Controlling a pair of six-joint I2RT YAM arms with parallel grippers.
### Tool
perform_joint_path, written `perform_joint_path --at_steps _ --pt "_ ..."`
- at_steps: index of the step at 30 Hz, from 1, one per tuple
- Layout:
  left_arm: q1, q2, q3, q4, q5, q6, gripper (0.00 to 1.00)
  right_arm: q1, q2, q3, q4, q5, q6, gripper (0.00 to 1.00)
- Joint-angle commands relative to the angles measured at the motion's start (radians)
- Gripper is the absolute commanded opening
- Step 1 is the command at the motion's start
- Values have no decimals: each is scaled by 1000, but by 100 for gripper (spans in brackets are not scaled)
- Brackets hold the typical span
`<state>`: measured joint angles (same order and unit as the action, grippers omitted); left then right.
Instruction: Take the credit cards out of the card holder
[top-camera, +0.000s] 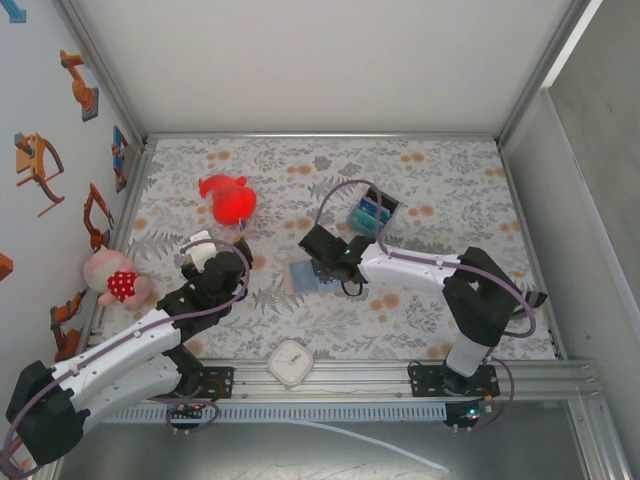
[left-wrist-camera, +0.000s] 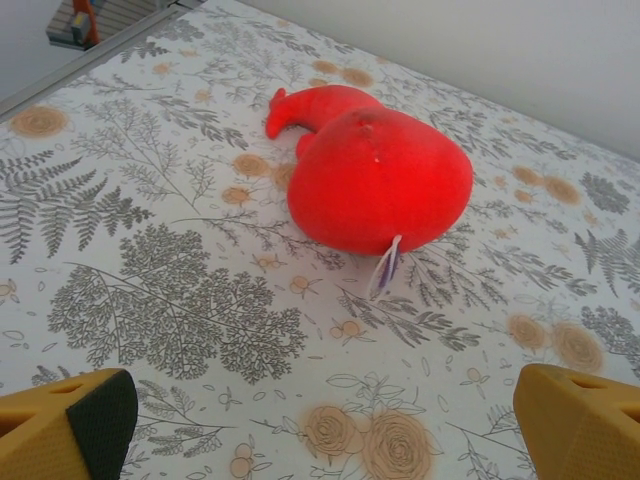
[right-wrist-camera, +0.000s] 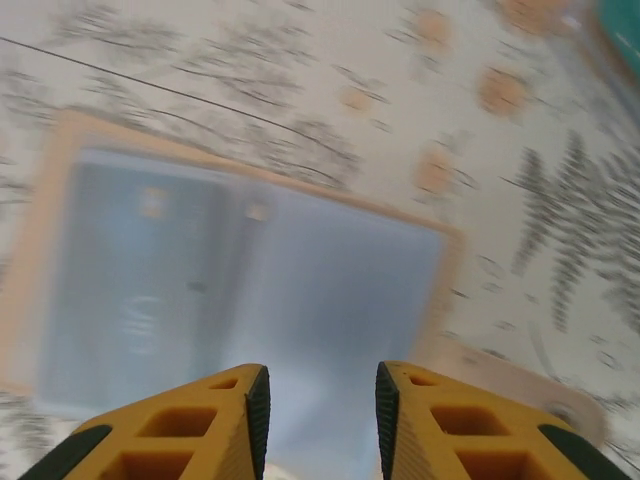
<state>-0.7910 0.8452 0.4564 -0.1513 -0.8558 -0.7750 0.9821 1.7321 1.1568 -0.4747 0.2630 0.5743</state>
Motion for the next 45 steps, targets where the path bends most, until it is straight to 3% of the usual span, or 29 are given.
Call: perform_joint_path --at_steps 1,7,14,24,29,40,45 --pt "5 -14 27 -56 -51 -42 97 42 71 80 -5 -36 -33 33" --pt "5 -15 28 -68 -54 -47 97 77 183 174 -19 -84 -68 31" --pt "7 -18 25 -75 -57 -49 97 82 245 210 -37 -119 -76 45" --pt "7 -11 28 -82 -55 -55 97 81 281 185 -53 -117 -57 49" --pt "6 -12 36 -91 -55 -56 97 77 278 145 -24 -127 -43 46" --pt "7 -17 49 -97 -51 -43 97 47 204 100 20 -128 -65 27" --pt "7 -18 50 -76 -30 -26 97 44 167 85 27 -98 -61 24"
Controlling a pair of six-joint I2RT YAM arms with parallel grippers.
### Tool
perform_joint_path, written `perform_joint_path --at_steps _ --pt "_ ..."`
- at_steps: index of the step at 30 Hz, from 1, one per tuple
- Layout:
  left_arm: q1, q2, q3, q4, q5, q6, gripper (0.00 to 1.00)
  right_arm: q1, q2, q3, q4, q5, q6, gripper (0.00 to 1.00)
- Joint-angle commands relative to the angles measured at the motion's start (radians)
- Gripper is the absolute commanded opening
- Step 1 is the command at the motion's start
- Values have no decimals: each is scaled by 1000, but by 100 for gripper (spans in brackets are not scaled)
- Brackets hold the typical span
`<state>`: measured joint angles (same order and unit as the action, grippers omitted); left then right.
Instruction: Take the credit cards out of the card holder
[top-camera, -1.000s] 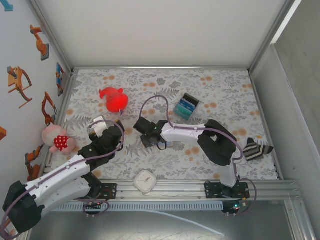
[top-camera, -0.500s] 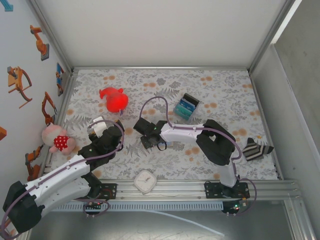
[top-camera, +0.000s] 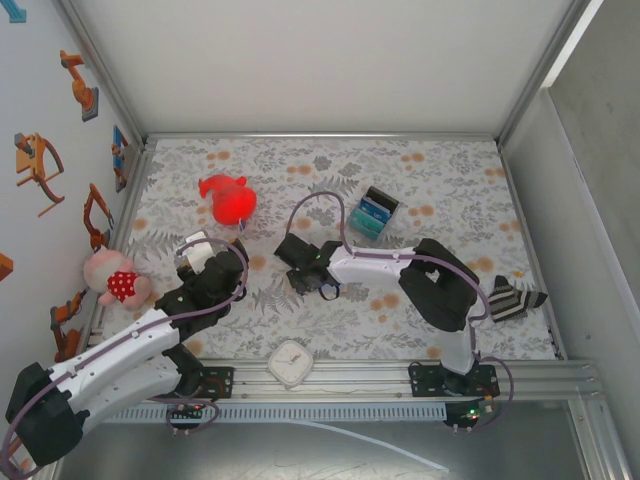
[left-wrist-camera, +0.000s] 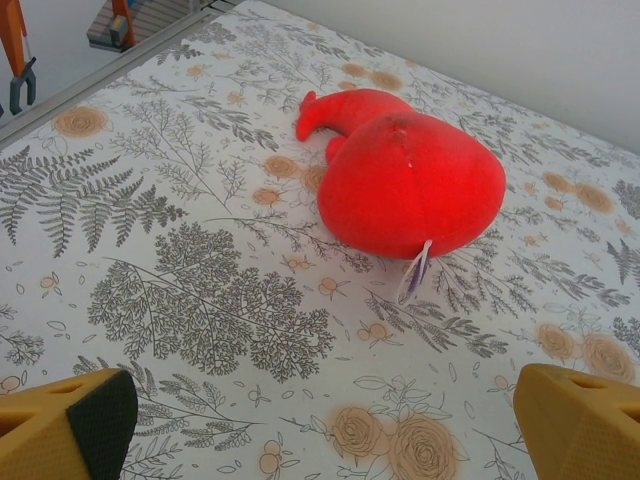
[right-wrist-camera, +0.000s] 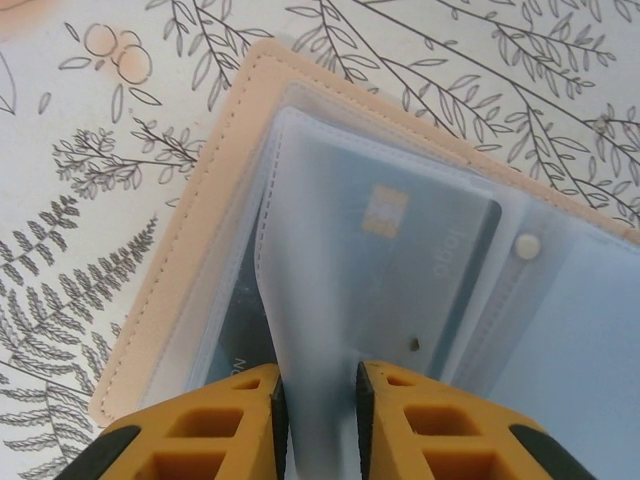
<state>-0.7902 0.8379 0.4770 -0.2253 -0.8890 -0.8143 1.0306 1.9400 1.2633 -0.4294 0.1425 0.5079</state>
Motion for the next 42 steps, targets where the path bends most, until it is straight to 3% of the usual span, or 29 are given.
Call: perform_joint_path --at_steps 1,16,26,42 --pt "6 -12 29 7 13 21 97 -5 -51 -27 -17 31 10 24" --pt "5 -2 32 81 72 73 97 -26 -176 -129 2 156 67 30" --pt "5 41 50 121 132 131 97 -68 -232 -194 1 164 110 31" --pt "5 254 138 139 273 172 97 -124 -265 -300 56 114 151 31"
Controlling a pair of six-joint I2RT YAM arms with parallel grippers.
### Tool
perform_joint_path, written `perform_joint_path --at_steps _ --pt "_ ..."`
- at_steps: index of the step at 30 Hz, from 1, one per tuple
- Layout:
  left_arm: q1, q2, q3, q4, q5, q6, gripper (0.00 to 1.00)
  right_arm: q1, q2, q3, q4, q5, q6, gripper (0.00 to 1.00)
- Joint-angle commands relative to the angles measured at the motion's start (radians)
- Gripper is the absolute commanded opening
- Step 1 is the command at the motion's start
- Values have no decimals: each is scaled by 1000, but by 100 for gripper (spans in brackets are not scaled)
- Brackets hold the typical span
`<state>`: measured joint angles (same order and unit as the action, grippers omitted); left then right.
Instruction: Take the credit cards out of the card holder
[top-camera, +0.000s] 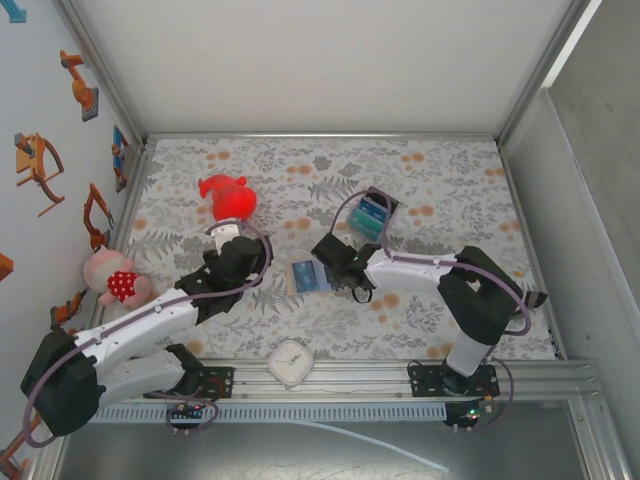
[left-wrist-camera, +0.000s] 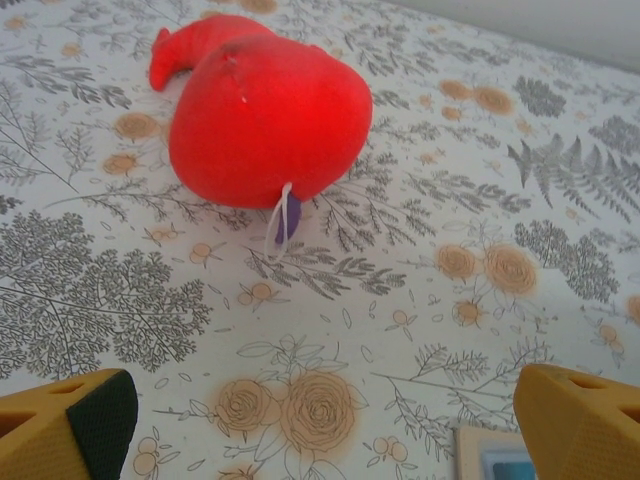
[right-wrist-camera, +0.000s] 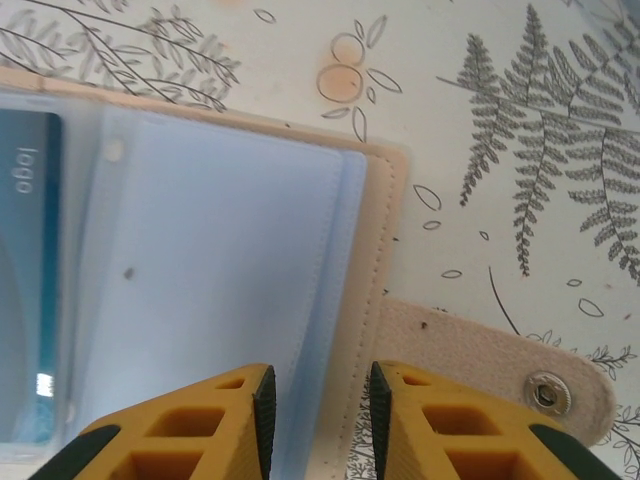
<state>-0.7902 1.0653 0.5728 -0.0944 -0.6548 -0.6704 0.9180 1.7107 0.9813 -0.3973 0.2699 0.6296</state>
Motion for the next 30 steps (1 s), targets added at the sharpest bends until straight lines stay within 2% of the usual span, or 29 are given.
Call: perform_joint_path --at_steps 1,7,12,18,30 --pt "4 40 49 6 47 31 97 -16 -36 -23 27 -23 31 30" --pt "4 122 67 5 132 75 97 -32 -53 -38 25 -49 38 27" --pt "4 190 68 9 233 132 97 -55 -121 -54 5 -37 39 25" --pt "-1 268 68 18 294 158 97 -88 -203 -68 10 -72 43 23" --pt "-55 382 77 27 278 206 97 -117 -197 -58 131 -326 63 20"
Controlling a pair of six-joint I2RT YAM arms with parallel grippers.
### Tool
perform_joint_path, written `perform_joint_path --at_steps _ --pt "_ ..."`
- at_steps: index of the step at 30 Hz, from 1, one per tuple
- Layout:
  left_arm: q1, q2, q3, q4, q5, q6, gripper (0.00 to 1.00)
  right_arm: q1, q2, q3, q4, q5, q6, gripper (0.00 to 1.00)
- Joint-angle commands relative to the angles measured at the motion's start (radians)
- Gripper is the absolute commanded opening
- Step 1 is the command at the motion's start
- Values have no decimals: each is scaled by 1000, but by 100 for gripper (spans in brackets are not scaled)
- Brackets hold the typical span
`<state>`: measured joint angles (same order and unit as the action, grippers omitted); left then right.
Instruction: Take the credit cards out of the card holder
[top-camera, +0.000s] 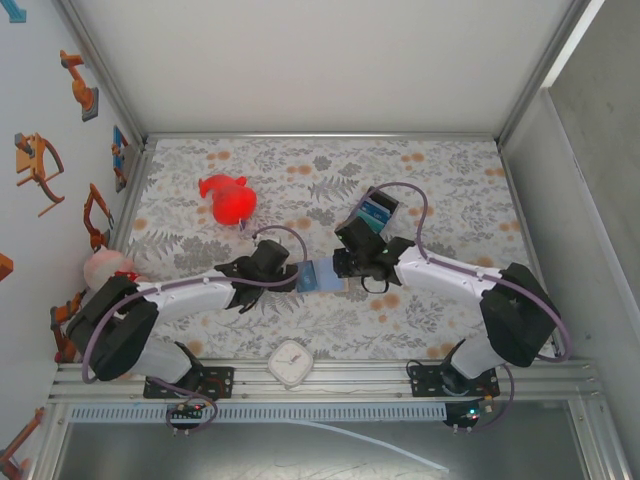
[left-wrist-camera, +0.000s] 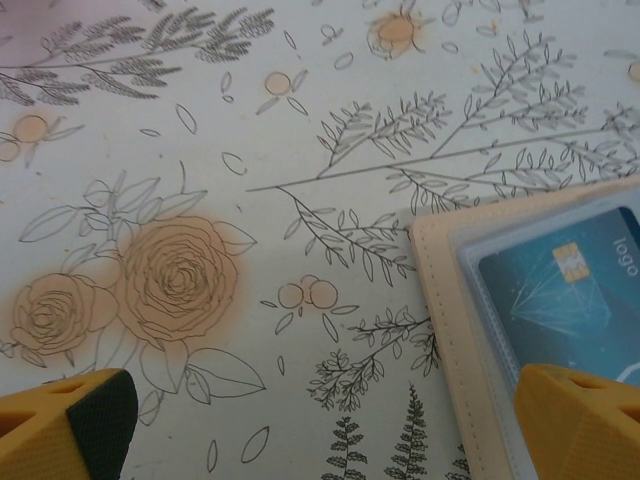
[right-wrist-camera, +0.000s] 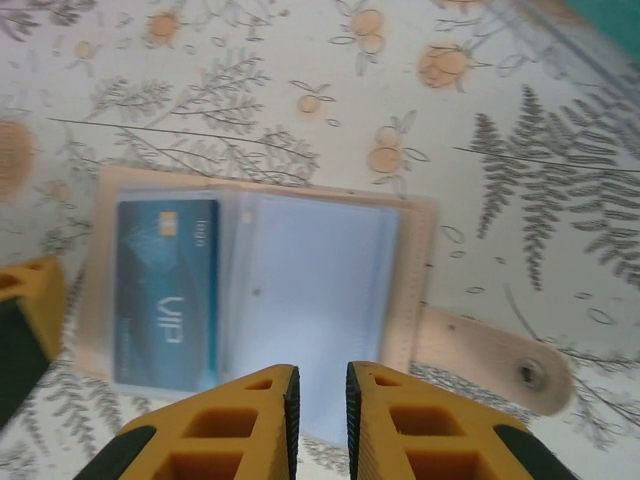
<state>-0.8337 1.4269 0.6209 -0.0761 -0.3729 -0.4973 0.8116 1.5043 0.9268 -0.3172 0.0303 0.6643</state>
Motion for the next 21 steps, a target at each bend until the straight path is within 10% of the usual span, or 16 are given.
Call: perform_joint_path --at_steps 1,21 --pt "-17 30 31 10 -8 33 97 -12 20 2 56 -106 31 20" --pt "-16 58 14 58 37 24 97 -29 170 54 130 -249 68 19"
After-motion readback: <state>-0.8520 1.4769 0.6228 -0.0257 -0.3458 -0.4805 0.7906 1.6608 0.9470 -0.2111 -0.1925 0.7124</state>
